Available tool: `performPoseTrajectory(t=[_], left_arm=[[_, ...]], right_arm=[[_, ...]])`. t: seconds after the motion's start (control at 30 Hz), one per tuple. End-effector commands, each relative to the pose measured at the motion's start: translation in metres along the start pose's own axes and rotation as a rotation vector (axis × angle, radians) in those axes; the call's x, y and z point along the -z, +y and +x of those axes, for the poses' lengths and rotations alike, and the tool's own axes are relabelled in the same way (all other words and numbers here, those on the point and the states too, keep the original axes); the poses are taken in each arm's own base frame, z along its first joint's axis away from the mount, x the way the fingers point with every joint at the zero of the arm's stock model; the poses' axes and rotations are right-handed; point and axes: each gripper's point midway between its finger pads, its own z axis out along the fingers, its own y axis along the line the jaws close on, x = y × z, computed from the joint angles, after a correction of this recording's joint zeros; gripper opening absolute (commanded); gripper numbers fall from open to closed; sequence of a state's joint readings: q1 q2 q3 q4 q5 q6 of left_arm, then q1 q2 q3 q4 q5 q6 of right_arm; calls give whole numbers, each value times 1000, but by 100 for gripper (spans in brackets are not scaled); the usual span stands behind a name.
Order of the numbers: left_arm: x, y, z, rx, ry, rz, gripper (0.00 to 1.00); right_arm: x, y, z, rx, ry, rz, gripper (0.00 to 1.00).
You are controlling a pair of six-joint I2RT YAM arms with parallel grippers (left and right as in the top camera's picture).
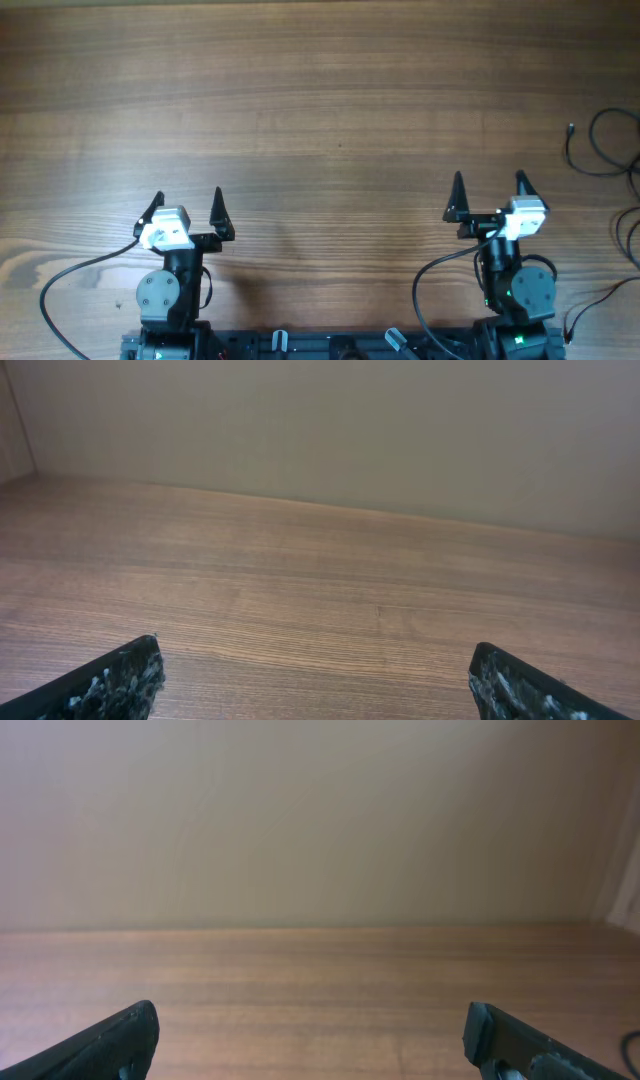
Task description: Untangle cables
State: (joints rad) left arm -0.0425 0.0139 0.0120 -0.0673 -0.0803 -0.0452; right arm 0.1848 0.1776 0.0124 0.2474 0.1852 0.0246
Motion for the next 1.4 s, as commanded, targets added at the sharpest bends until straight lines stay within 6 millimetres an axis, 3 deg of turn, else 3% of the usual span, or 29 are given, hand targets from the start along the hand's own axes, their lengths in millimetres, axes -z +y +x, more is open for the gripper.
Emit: performPoseTrajectory(t=[0.0, 0.27, 0.43, 0.73, 1.37], left_arm=[[0, 0, 1, -15, -1, 1, 100], [0, 0, 1, -15, -1, 1, 100], [0, 0, 1, -15, -1, 1, 100], [0, 1, 1, -15, -1, 1, 100], [0, 0, 1, -15, -1, 1, 100]], right_arm=[[3, -8, -7, -48, -37, 23, 100], [10, -18, -1, -47, -19, 34, 100], [10, -14, 21, -44, 74, -7, 100], [11, -6, 23, 39, 80, -57, 100], [11, -6, 23, 35, 80, -57, 100]])
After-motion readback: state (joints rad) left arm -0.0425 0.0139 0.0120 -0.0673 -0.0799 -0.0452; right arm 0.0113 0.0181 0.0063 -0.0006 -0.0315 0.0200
